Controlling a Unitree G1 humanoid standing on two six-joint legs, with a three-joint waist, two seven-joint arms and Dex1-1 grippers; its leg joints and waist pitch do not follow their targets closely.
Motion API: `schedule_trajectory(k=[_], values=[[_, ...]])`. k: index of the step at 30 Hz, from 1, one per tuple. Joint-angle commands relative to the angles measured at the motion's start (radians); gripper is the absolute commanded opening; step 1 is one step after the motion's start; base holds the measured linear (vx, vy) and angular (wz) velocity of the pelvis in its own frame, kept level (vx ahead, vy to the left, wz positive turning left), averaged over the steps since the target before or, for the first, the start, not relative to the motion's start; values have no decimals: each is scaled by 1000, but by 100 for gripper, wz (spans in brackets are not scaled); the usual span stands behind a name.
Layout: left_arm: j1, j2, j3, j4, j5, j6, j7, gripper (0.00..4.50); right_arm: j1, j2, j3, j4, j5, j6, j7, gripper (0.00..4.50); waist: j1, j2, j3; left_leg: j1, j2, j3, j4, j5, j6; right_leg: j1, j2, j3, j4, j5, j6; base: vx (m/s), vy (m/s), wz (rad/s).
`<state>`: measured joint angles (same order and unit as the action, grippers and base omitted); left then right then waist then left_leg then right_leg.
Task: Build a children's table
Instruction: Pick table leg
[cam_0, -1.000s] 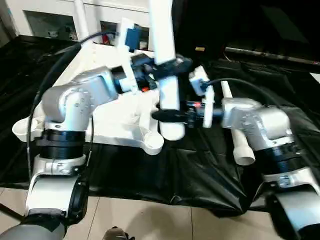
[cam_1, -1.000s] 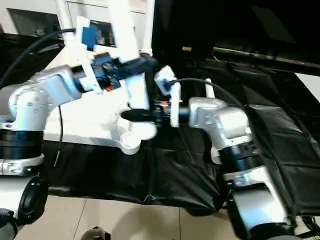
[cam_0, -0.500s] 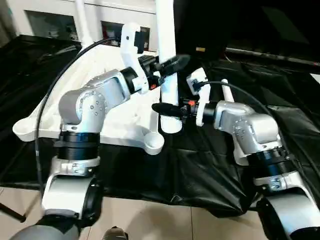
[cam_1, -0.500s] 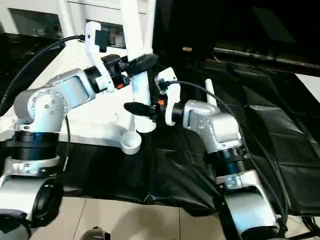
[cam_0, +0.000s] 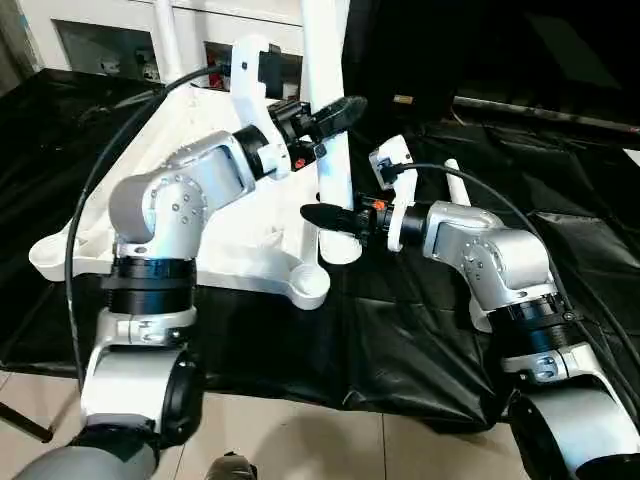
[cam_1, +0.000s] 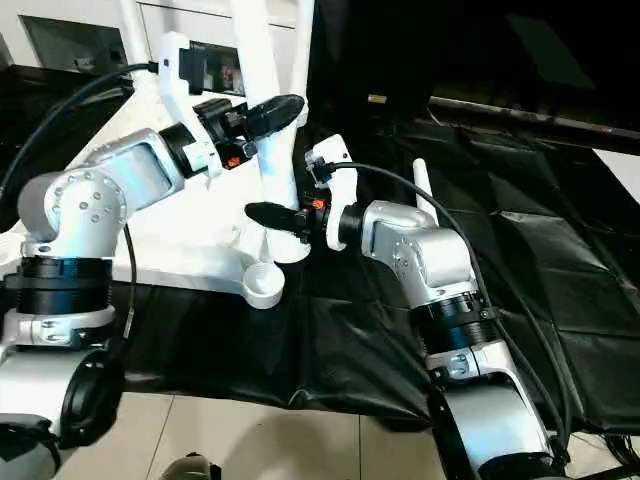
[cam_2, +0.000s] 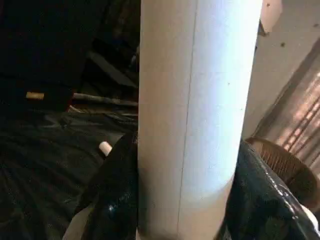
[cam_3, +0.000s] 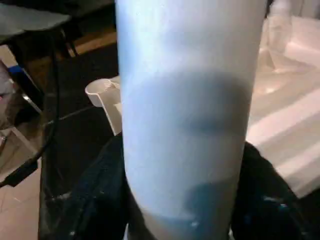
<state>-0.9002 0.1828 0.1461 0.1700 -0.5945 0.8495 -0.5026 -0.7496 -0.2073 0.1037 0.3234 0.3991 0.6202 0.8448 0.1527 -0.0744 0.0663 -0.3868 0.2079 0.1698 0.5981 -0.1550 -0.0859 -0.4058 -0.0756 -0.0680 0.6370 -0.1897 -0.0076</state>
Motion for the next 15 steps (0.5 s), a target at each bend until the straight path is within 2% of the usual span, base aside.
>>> schedule_trajectory(k=[1, 4, 11, 12, 13, 15], values=[[-17, 3, -32, -28, -7, 17, -35, 186, -15, -20, -20, -5, 8, -12, 25, 278, 1, 5, -80, 19, 16, 0, -67, -140, -41, 58, -61, 42, -65, -95, -156, 0, 0, 0], [-21, 7, -43, -36, -17, 22, -61, 185, -22, -37, -10, 2, -8, -22, 34, 312, 3, 3, -81, 20, 16, 0, -66, -134, -44, 59, -62, 42, -65, -91, -161, 0, 0, 0], [-20, 37, -94, -63, -30, 11, -162, 185, -35, -94, 17, 6, -9, -18, 136, 312, 1, 0, -80, 17, 16, 1, -65, -134, -33, 60, -61, 42, -63, -92, -169, 0, 0, 0], [-18, 41, -99, -74, -38, 8, -189, 185, -37, -107, 28, 5, -12, -18, 160, 312, 1, 2, -79, 17, 16, 1, -65, -134, -32, 60, -61, 42, -64, -92, -170, 0, 0, 0], [-15, 46, -103, -86, -48, 8, -213, 185, -38, -122, 40, 2, -16, -17, 184, 312, 1, -3, -79, 17, 15, 2, -64, -133, -28, 62, -62, 42, -65, -100, -171, 0, 0, 0], [-8, 53, -108, -104, -61, 10, -243, 185, -36, -138, 55, -5, -17, -19, 217, 312, 1, -1, -78, 17, 17, 2, -64, -134, -27, 59, -62, 43, -64, -101, -172, 0, 0, 0]])
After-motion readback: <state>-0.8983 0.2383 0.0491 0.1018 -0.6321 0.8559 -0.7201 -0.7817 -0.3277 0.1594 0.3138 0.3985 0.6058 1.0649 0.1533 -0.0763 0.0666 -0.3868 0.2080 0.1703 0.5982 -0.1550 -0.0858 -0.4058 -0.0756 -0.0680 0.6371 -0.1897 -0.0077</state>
